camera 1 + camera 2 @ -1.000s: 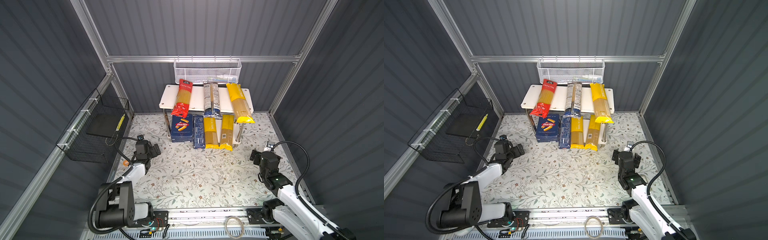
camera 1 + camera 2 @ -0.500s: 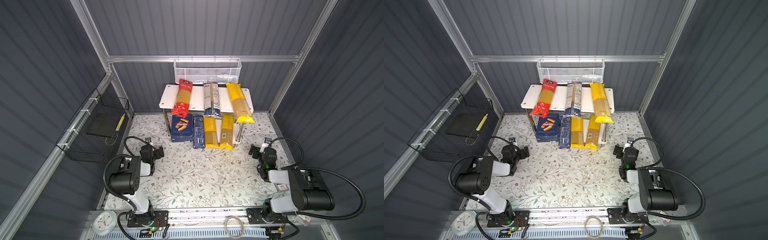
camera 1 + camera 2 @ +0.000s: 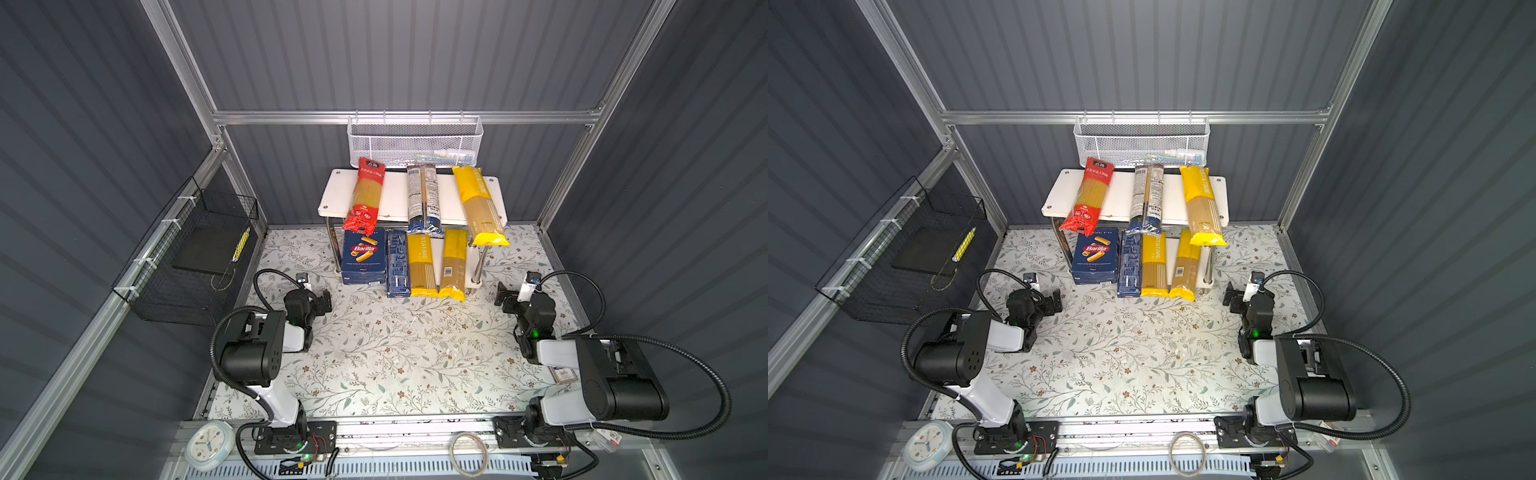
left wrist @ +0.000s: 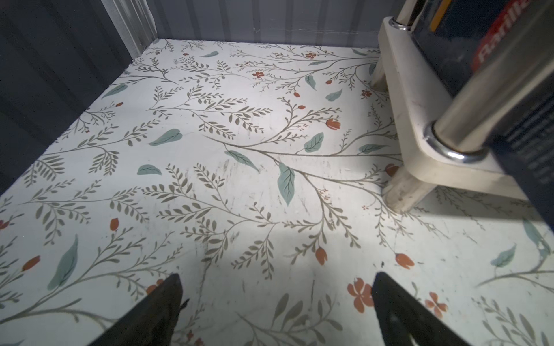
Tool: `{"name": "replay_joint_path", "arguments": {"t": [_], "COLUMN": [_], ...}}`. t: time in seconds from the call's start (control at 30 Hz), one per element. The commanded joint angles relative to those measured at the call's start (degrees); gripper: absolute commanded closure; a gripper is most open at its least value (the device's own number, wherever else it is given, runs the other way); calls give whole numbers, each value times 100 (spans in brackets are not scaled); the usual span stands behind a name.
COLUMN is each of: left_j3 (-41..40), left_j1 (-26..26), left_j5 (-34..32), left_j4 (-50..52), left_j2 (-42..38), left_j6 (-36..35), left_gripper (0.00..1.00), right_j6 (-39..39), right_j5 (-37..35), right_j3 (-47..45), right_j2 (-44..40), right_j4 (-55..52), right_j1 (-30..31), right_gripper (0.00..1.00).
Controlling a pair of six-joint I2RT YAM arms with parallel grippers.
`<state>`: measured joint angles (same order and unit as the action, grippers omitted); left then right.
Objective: Arrange pasta packages on shelves
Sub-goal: Reset both arms
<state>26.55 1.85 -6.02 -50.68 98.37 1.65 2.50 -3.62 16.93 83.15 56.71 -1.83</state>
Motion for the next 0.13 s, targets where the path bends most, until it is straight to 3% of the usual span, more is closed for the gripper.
{"name": "replay_joint_path", "arguments": {"t": [0.0,0.1], "left_j3": [9,44], "left_j1": [0,0], "left_j5": [-38,5], "left_j4": [-188,-133], "left_j2": [-19,-20], "left_j6": [-136,-171], "left_gripper": [1,1], "right_j6": [-65,-70], "right_j5": [81,85], "right_j3": [109,99], "right_j2": [39,25], "right_j4": [25,25], "right_j1": [9,7], "right_gripper": [1,1]}}
